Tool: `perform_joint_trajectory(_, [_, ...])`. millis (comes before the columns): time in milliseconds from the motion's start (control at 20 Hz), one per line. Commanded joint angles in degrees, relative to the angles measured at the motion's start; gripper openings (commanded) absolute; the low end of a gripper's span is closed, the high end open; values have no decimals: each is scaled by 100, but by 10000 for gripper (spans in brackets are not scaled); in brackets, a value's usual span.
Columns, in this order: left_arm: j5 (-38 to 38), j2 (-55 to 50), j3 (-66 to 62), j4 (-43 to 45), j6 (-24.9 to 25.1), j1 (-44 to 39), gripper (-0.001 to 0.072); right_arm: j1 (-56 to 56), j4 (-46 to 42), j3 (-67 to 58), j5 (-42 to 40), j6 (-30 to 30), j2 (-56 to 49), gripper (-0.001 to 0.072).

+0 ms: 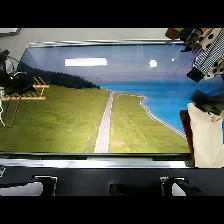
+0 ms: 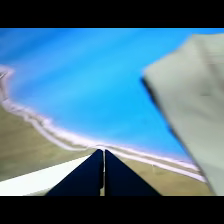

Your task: Fold the clothes and pants, and hang the long-sleeved shirts on hangers.

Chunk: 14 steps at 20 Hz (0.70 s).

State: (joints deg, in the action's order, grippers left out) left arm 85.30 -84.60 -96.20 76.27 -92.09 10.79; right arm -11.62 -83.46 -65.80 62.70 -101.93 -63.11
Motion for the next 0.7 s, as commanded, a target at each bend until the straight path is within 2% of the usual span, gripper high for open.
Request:
perform_joint_trajectory(0, [-446, 531, 938, 671, 66, -251, 10, 1853, 382, -170, 68, 275, -643, 31])
perform_joint_trajectory(100, [-734, 988, 1729, 671, 177, -328, 11, 2518, 382, -170, 103, 302, -914, 32])
perform_joint_trajectory(250, [-839, 1414, 2542, 675, 522, -363, 11, 2852, 389, -170, 101, 341, -1027, 32])
perform_joint_trajectory(450, [-726, 1456, 2741, 675, 511, -361, 13, 2859, 299, -170, 203, 472, -1027, 32])
perform_joint_trajectory(650, [-715, 1451, 2739, 671, 514, -372, 13, 2861, 310, -173, 927, 468, -1027, 34])
